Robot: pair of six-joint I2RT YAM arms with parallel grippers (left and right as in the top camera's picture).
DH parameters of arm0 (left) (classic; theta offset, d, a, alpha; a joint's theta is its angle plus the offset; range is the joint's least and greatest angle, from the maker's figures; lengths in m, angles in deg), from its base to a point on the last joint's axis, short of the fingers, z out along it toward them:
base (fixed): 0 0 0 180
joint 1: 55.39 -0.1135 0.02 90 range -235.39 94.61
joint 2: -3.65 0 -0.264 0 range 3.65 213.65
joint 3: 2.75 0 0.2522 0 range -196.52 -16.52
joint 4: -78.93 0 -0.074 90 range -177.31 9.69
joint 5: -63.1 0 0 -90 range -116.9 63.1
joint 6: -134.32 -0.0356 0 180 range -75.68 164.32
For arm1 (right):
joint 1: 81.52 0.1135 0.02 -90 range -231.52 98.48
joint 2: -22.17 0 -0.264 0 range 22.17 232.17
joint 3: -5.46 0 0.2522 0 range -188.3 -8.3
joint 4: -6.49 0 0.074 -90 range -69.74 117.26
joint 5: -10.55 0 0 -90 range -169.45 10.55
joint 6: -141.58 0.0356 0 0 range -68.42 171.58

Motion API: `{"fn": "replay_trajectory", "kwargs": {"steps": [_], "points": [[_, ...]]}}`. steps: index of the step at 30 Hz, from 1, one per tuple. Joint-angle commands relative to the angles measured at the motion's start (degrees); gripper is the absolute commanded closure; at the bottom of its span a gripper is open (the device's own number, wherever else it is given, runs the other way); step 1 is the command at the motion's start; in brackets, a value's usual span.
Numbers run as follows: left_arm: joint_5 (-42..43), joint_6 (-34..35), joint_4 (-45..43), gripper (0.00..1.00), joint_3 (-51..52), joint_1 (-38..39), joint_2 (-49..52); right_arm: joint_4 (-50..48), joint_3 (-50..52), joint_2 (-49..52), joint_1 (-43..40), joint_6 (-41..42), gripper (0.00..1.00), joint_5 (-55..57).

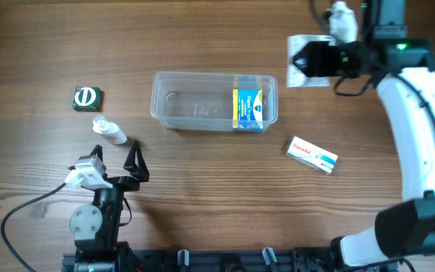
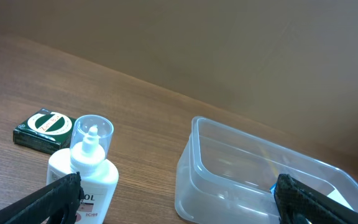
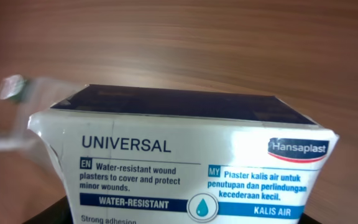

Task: Pack container
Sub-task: 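Lift the Hansaplast box and carry it over the container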

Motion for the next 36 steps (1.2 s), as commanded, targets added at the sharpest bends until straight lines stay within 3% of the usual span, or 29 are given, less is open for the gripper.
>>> {"fn": "replay_trajectory", "kwargs": {"steps": [1, 16, 26, 36], "points": [[-0.6, 0.1, 0.4, 0.0, 0.3, -0.5, -0.4, -1.2, -1.1, -1.0, 5.9, 4.5, 0.32, -3.4], [-0.6, 0.1, 0.4, 0.0, 0.3, -0.5, -0.4, -2.3, 0.3, 7.2, 20.1, 18.3, 0.32, 14.4], [-0.5, 0.1, 0.4, 0.0, 0.3, -0.5, -0.4, -0.3, 0.3, 14.6, 21.0, 24.5, 0.32, 21.3], [-0.6, 0.1, 0.4, 0.0, 0.3, -0.5, -0.4, 1.8, 0.3, 15.6, 21.0, 28.2, 0.32, 25.3]]}}
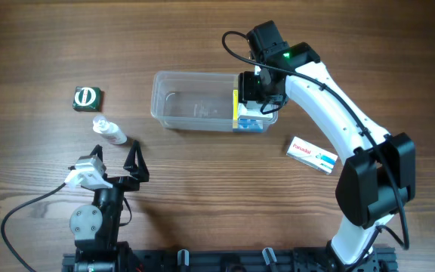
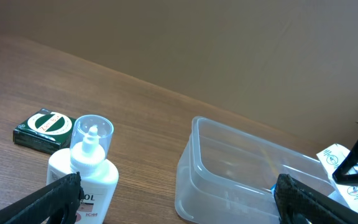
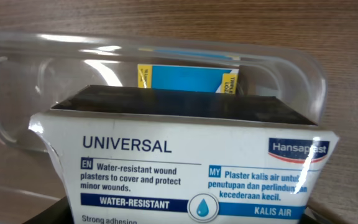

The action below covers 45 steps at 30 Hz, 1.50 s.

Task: Pack container
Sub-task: 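Lift the Hansaplast box and carry it over the container, then lower the Hansaplast box upright beside the VapoDrops box and release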

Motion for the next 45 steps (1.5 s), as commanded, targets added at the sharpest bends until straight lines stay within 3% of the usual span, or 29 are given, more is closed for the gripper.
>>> {"fn": "replay_trajectory", "kwargs": {"steps": [1, 21, 35, 45], "points": [[-0.6, 0.1, 0.4, 0.0, 0.3, -0.5, -0.4, -0.2, 0.2, 0.7, 0.2, 3.1, 0.32, 3.1], [-0.6, 0.1, 0.4, 0.0, 0.3, -0.5, -0.4, -1.7, 0.2, 0.8, 0.2, 2.2, 0.23, 5.1], [-0.6, 0.1, 0.4, 0.0, 0.3, -0.5, -0.4, -1.7, 0.1, 0.7, 0.2, 1.4, 0.23, 4.9], [-0.6, 0.1, 0.4, 0.0, 0.3, -0.5, -0.4, 7.1, -8.0, -8.4, -0.6, -3.8, 0.15, 5.4]]}}
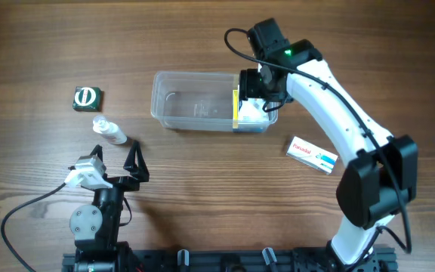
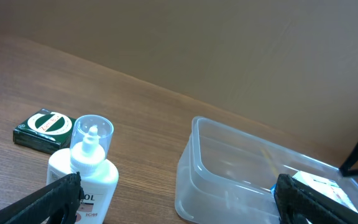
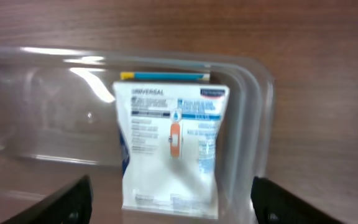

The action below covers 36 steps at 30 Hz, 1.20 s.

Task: Pack container
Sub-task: 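Lower the Hansaplast box upright beside the VapoDrops box and release, then move the right gripper down to the white-red Panadol box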

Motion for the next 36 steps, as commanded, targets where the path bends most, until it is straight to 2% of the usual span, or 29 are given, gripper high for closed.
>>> {"fn": "replay_trajectory", "kwargs": {"steps": [1, 4, 8, 12, 18, 24, 31, 36], "points": [[-0.6, 0.1, 0.4, 0.0, 0.3, -0.5, -0.4, 3.6, -4.9, -8.4, -0.9, -4.3, 0.14, 1.4], [-0.6, 0.1, 0.4, 0.0, 0.3, -0.5, -0.4, 8.8, -4.9, -13.8, -3.3, -7.6, 0.07, 1.6], [-0.5, 0.1, 0.4, 0.0, 0.3, -0.5, -0.4, 15.4, -4.9, -16.0, -5.7, -11.9, 0.0, 3.1], [-0.6, 0.1, 0.4, 0.0, 0.3, -0.5, -0.4, 23.4, -4.4, -16.1, -7.4, -11.9, 0.0, 8.0], [-0.6, 0.1, 0.4, 0.0, 0.3, -0.5, -0.4, 28.3, -1.1, -16.1, -7.6, -13.1, 0.0, 9.1], [-0.6, 0.1, 0.4, 0.0, 0.3, -0.5, -0.4, 26.1, 9.3, -16.1, -7.6, -15.5, 0.0, 9.6], [-0.6, 0.1, 0.4, 0.0, 0.3, -0.5, -0.4, 15.4, 22.9, -16.1, -7.7, -17.7, 0.0, 9.6], [-0.6, 0.1, 0.4, 0.0, 0.3, -0.5, -0.4, 10.4, 27.4, -16.1, -9.1, -10.0, 0.0, 8.5]]}}
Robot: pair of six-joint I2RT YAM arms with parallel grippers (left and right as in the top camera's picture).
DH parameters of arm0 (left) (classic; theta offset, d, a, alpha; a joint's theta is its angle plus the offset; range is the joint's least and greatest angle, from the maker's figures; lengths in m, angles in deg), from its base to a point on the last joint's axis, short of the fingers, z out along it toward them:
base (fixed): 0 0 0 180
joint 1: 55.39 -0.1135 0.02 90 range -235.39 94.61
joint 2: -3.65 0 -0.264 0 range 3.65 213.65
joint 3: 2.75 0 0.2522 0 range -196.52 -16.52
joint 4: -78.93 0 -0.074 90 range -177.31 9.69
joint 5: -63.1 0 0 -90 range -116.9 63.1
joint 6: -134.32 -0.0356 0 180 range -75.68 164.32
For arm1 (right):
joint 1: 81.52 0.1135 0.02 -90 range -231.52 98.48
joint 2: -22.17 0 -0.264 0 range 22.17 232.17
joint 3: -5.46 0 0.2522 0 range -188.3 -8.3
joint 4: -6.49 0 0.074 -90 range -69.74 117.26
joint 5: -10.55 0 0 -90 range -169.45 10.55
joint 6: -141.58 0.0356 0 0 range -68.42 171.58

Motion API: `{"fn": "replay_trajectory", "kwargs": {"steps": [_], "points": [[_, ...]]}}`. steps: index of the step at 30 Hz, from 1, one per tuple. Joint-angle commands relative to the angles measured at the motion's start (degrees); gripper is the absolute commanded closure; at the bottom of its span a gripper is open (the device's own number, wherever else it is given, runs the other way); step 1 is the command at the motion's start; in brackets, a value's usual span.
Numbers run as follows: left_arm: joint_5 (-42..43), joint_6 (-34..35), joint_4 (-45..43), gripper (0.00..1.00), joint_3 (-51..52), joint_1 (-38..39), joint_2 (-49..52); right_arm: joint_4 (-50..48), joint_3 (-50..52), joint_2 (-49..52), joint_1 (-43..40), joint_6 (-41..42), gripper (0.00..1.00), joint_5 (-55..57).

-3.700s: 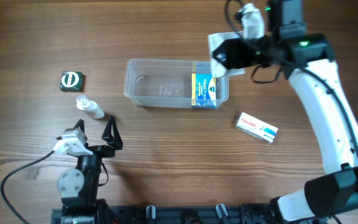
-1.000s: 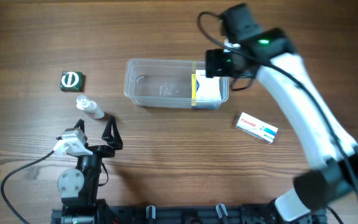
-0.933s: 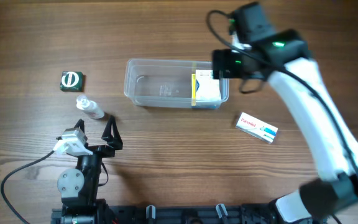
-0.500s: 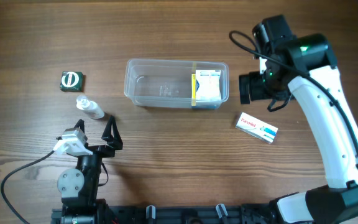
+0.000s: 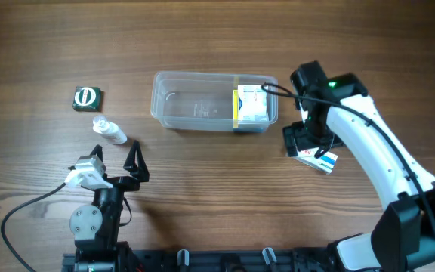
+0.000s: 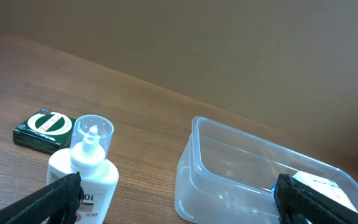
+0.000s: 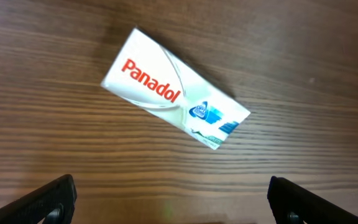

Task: Pack container
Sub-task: 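Move the right gripper down to the white-red Panadol box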

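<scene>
A clear plastic container point(image 5: 161, 102) stands mid-table, also in the left wrist view point(image 6: 229, 180). At its right end lie a white plaster box point(image 5: 252, 104) and a blue and yellow box point(image 5: 236, 113). A white Panadol box point(image 5: 317, 158) lies flat on the table to the container's right. My right gripper point(image 5: 306, 141) hangs open above it, and the box point(image 7: 176, 96) fills the right wrist view ahead of the fingers. The left gripper point(image 5: 115, 159) rests open near the front left, with nothing between its fingers.
A small white bottle with a clear cap point(image 5: 109, 131) lies just ahead of the left gripper and shows in the left wrist view point(image 6: 86, 171). A dark green box with a round logo point(image 5: 87, 97) sits behind it at the far left point(image 6: 43, 127).
My right gripper was open over the container's right end, above the plaster box. It is now open over the Panadol box on the table. The left arm has not moved.
My right gripper first held the plaster box at the back right of the table. Then it held the box over the container's right end. After that the box lay in the container and the gripper was open. Now the gripper is over the Panadol box.
</scene>
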Motion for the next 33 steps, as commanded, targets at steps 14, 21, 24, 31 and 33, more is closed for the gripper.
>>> {"fn": "replay_trajectory", "kwargs": {"steps": [14, 21, 24, 31, 33], "points": [[-0.6, 0.1, 0.4, 0.0, 0.3, -0.5, -0.4, -14.2, 10.1, 0.5, -7.5, 12.3, 0.0, -4.9], [-0.6, 0.1, 0.4, 0.0, 0.3, -0.5, -0.4, -21.9, 15.1, 0.5, -7.5, 2.1, 0.0, -4.2], [-0.6, 0.1, 0.4, 0.0, 0.3, -0.5, -0.4, -26.2, 17.5, 0.5, -7.5, -7.0, 0.0, -4.2], [-0.6, 0.1, 0.4, 0.0, 0.3, -0.5, -0.4, -35.8, 19.1, 0.5, -7.5, -20.6, 0.0, -4.2], [-0.6, 0.1, 0.4, 0.0, 0.3, -0.5, -0.4, -37.6, 19.1, 0.5, -7.5, -25.5, 0.0, -4.2]]}}
